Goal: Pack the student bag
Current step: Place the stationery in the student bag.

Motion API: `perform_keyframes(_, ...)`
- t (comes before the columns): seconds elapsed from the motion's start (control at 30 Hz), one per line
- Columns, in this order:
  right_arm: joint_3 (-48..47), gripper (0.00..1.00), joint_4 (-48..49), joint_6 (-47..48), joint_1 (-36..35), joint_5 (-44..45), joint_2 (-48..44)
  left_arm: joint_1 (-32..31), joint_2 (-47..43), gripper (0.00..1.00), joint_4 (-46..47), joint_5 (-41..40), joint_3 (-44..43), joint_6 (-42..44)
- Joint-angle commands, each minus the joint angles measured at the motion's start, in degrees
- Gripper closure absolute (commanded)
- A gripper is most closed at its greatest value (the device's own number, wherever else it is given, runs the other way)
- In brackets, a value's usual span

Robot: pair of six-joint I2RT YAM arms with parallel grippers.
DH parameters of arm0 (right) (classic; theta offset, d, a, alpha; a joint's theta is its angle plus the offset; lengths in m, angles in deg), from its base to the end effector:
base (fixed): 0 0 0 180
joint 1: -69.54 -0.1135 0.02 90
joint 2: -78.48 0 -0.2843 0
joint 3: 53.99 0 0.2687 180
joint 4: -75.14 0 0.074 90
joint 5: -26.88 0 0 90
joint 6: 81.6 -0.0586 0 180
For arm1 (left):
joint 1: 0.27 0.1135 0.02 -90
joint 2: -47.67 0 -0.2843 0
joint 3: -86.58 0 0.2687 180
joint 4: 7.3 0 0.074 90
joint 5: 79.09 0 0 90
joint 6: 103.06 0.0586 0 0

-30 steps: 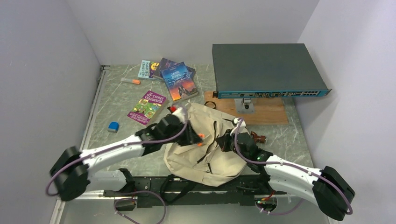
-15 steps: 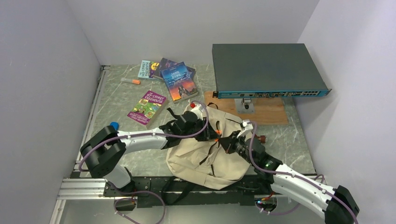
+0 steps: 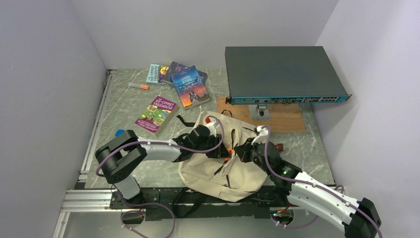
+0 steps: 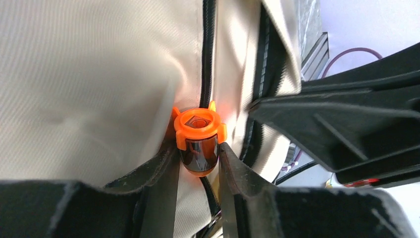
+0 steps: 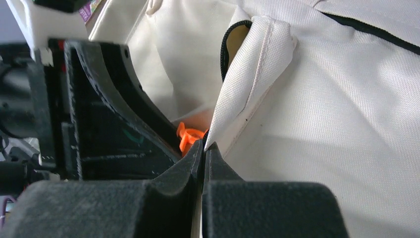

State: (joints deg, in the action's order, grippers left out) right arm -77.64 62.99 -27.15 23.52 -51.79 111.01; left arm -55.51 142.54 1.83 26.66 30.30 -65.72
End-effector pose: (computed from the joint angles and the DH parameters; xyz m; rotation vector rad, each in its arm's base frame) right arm 0.1253 0.1132 0.1777 -0.0468 2.0055 0.7477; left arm 0.1966 -0.3112 0.1650 0.2471 2.3889 -1.3245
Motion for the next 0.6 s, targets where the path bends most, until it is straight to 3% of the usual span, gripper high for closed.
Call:
perform_keyframes(0.0, -7.3, 1.00, -4.7, -1.1, -0.1, 6.7, 1.7, -0.8, -2.5, 0.77, 2.5, 0.3, 2.3, 2.0)
perform_keyframes(0.2, -7.4, 1.00, -11.0, -3.7, -0.1, 10.1, 5.2, -0.8, -3.4, 0.77, -3.4, -0.9, -2.3, 5.1)
perform_keyframes(0.37, -4.5, 1.00, -5.0, -1.0, -0.2, 3.0, 2.6, -0.6, 0.3, 0.77, -5.1, -1.2, -9.7, 7.0)
perform_keyframes(0.57, -4.4, 1.00, -4.6, -0.3, -0.2, 1.1, -1.8, 0.2, 5.2, 0.76, -8.2, -4.5, -17.2, 10.1)
